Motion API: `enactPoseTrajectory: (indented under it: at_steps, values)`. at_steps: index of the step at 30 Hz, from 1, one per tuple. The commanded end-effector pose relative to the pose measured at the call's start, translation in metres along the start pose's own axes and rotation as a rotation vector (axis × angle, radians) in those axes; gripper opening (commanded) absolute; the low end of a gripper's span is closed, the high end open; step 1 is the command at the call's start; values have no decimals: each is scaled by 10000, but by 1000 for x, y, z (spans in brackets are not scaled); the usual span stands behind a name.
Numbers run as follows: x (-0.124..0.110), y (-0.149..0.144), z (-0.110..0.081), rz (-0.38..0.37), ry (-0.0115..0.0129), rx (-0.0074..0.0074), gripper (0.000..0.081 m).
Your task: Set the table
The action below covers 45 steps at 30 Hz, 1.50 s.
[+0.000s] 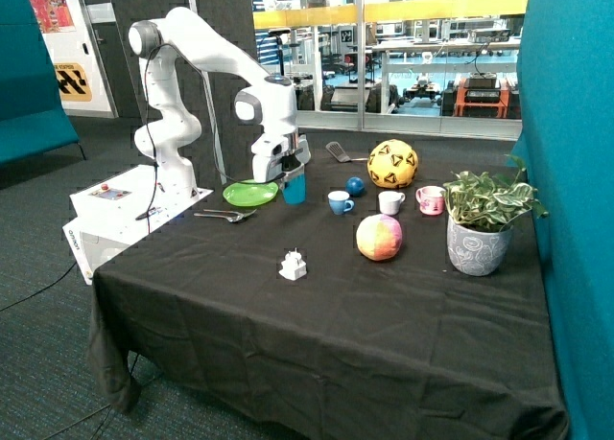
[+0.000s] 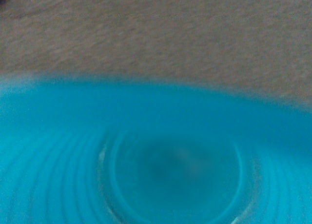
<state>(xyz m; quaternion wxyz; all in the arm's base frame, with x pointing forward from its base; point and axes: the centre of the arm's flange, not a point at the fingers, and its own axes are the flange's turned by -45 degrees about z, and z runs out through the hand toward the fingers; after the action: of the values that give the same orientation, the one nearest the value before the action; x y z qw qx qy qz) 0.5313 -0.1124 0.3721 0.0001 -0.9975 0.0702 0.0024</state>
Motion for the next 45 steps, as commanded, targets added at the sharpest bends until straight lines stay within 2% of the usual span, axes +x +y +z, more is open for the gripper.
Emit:
enactPoseTrajectory:
  at_steps: [1, 10, 19, 27, 45]
  values:
    - [-9, -23, 0, -626, 48, 0, 0]
    - [-22, -40, 1, -1249, 48, -2, 0]
    - [-37, -51, 5, -1192, 48, -1, 0]
    - [-49, -65, 11, -1542, 48, -2, 0]
    - [-76, -66, 31, -1174, 48, -1, 0]
